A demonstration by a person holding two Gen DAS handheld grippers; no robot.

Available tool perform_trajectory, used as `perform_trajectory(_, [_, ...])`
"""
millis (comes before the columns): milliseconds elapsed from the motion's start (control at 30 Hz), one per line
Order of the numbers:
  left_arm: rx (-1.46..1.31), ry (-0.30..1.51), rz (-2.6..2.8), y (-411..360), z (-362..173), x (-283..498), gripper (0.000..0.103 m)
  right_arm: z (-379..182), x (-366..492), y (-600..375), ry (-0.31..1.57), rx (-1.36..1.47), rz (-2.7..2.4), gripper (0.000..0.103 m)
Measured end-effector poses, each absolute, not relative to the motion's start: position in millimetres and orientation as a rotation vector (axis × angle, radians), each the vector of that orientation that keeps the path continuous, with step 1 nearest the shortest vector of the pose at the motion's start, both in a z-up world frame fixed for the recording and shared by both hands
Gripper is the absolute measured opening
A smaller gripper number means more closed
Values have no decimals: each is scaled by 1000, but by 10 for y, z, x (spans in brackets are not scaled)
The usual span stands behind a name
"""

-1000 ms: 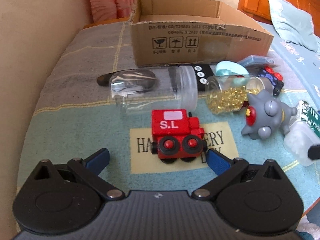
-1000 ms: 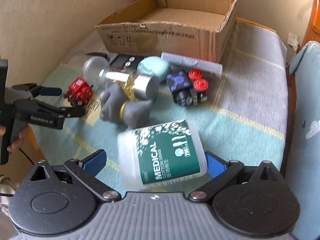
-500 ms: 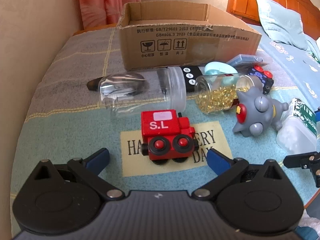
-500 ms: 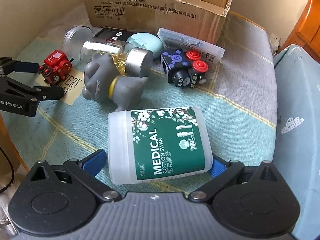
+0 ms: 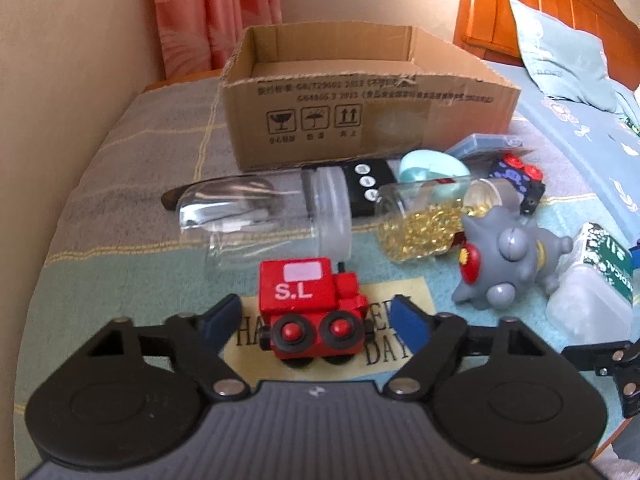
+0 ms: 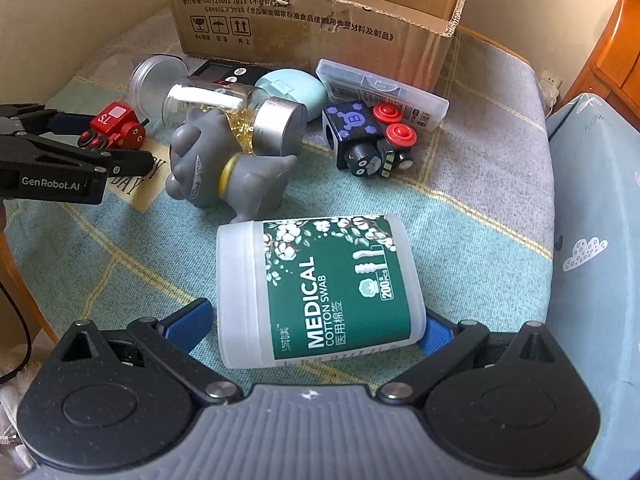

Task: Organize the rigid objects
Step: 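Close left tool on red train while right tool closes on white bottle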

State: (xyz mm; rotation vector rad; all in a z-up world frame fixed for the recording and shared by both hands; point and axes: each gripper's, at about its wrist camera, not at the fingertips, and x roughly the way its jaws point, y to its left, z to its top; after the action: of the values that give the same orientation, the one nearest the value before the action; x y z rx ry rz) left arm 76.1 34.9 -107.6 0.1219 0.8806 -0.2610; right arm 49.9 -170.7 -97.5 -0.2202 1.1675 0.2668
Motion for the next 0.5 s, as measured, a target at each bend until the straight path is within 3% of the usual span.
perform_trajectory(167, [132,873,-276,342,-1042,749,56,-975,496,-1709,1165,-219,266,103])
perform_trajectory(500, [175,895,-299,556,-1018,625,56,-970,513,-1715,1164,-223,281,103])
